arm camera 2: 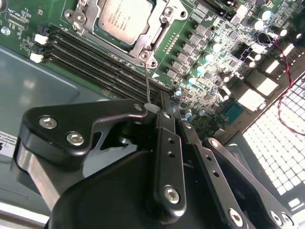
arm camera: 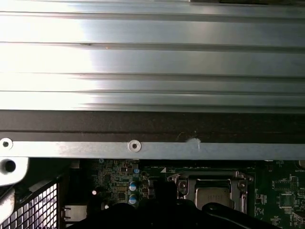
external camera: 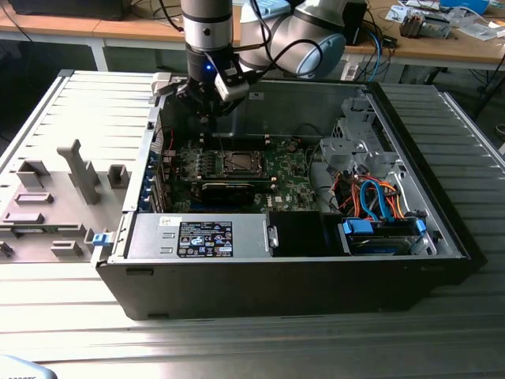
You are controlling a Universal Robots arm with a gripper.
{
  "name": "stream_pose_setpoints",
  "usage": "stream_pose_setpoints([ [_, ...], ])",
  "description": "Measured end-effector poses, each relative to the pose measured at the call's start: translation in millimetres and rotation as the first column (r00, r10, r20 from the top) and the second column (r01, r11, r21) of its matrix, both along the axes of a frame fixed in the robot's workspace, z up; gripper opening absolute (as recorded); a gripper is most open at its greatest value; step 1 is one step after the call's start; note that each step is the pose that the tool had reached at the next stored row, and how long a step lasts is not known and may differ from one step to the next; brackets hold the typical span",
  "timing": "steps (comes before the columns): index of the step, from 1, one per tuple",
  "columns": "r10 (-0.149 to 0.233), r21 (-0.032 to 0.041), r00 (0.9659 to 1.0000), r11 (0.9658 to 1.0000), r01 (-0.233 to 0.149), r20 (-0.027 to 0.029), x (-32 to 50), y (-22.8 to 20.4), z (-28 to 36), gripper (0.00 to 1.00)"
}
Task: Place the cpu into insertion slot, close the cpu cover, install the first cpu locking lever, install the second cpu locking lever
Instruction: 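Install the first cpu locking lever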
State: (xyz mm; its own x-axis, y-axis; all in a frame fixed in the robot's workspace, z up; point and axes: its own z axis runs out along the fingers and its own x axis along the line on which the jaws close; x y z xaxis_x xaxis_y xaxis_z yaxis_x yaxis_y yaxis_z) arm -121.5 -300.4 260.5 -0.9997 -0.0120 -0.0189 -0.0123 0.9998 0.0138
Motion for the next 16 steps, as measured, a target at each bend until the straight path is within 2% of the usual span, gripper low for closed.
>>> stream_pose_setpoints([
  [16, 0.000, 0.0000, 1.0000, 1.0000, 0.000, 0.0000, 3.7, 0.0, 0.0, 0.11],
])
